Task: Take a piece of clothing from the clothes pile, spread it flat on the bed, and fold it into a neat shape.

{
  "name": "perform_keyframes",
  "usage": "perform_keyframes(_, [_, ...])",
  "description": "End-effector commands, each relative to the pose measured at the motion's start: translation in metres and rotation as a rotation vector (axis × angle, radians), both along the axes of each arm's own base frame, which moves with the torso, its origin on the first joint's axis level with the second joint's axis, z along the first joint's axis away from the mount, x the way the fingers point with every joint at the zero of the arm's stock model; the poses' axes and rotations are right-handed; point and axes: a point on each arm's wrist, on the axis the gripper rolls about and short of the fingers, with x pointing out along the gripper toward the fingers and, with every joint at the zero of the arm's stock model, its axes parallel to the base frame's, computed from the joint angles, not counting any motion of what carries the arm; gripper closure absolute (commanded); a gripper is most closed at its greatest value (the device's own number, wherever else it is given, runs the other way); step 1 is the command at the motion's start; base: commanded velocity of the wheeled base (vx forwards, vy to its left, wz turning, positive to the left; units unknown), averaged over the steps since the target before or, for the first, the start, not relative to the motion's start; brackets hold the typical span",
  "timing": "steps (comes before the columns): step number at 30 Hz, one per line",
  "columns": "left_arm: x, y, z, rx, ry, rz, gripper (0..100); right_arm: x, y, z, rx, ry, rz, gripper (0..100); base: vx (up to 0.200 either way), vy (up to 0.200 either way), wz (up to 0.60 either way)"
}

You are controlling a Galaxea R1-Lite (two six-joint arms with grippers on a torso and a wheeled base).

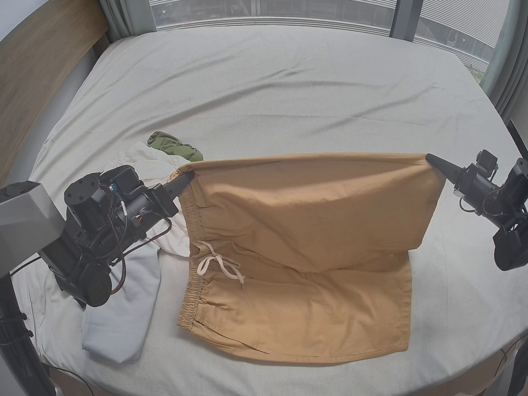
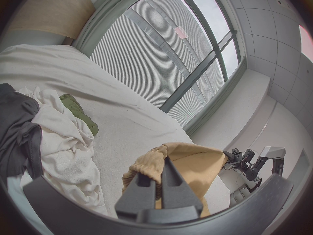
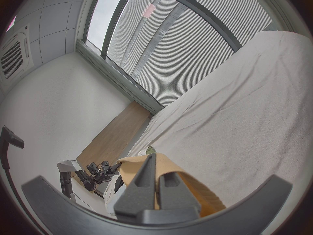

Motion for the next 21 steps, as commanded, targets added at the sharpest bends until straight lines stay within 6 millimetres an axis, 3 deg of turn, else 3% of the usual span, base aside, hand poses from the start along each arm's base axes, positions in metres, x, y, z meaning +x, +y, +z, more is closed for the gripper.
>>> perform_keyframes(1, [0.010,0.000,-0.012,0.003,0.021,0.007,100,0.020,-0.002,-0.017,0.004,0.031,-0.002,100,0.000,0.000,0.00])
perform_keyframes(14, [0.043,-0.007,-0.021,-0.022,-0.019,0.071,100,0.059,0.000,-0.024,0.000,-0.015,0.014,100,0.000,0.000,0.00])
perform_keyframes(21, [0.046,-0.006,-0.026,-0.021,-0.010,0.074,100,0.064,0.000,-0.025,0.000,-0.024,0.012,100,0.000,0.000,0.00])
